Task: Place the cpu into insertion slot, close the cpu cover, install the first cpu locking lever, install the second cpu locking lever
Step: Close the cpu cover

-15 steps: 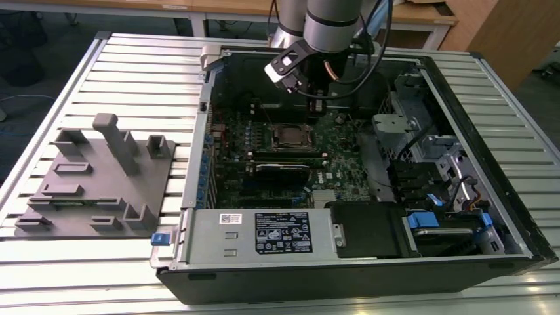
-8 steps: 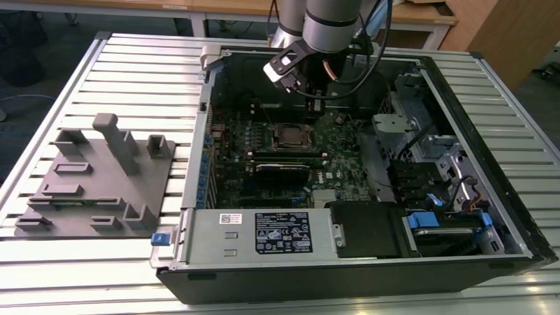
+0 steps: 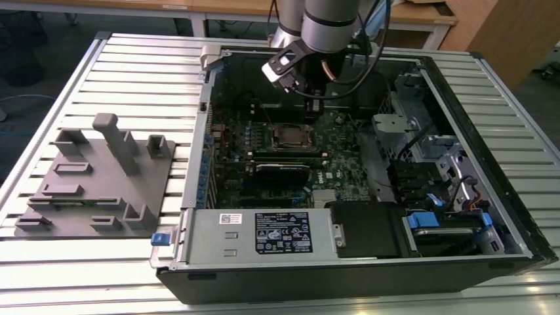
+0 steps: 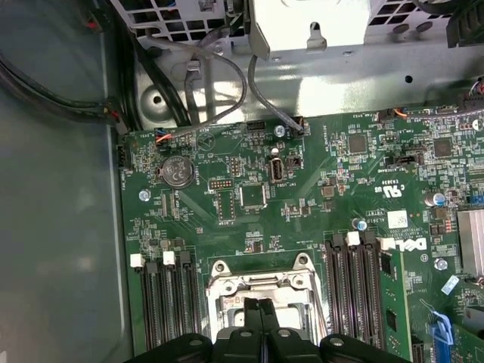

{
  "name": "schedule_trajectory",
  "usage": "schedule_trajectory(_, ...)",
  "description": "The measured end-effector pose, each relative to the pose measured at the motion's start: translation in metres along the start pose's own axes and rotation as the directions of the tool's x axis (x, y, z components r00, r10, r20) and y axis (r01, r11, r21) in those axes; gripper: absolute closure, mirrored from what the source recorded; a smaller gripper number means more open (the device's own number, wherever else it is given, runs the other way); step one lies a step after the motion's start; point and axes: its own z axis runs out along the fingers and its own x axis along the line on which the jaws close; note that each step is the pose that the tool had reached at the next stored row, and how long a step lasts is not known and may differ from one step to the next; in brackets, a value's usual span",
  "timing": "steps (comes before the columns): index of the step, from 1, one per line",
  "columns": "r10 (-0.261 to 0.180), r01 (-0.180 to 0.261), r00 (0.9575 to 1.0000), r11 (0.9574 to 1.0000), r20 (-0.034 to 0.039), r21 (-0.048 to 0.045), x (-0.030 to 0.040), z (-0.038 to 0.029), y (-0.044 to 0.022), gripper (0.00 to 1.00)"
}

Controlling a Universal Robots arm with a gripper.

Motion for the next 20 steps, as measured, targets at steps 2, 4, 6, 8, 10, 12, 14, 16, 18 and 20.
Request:
schedule_trajectory(2, 0.000, 0.000, 1.0000, 1.0000, 0.0000, 0.0000, -0.0001, 0.0000, -0.0004, 0.90)
schedule_trajectory(4, 0.000, 0.000, 1.0000, 1.0000, -0.0005, 0.0000, -0.0002, 0.0000, -0.0013, 0.90)
schedule_trajectory(6, 0.000, 0.000, 1.0000, 1.0000, -0.0006, 0.0000, -0.0001, 0.0000, -0.0013, 0.90)
schedule_trajectory(8, 0.000, 0.000, 1.0000, 1.0000, -0.0023, 0.0003, -0.0002, -0.0001, -0.0013, 0.90)
schedule_trajectory(10, 0.000, 0.000, 1.0000, 1.0000, -0.0038, 0.0004, -0.0002, 0.0000, -0.0013, 0.90)
schedule_trajectory(12, 0.000, 0.000, 1.0000, 1.0000, -0.0040, 0.0004, -0.0001, 0.0000, -0.0012, 0.90)
schedule_trajectory(14, 0.000, 0.000, 1.0000, 1.0000, -0.0040, 0.0004, -0.0001, 0.0000, -0.0012, 0.90)
schedule_trajectory(16, -0.001, 0.001, 1.0000, 1.0000, -0.0040, 0.0004, -0.0002, 0.0002, -0.0013, 0.90)
schedule_trajectory(18, -0.006, 0.006, 1.0000, 1.0000, -0.0040, 0.0005, -0.0002, 0.0004, -0.0013, 0.90)
schedule_trajectory(20, -0.015, 0.015, 0.9999, 0.9999, -0.0042, 0.0005, -0.0002, 0.0006, -0.0013, 0.90)
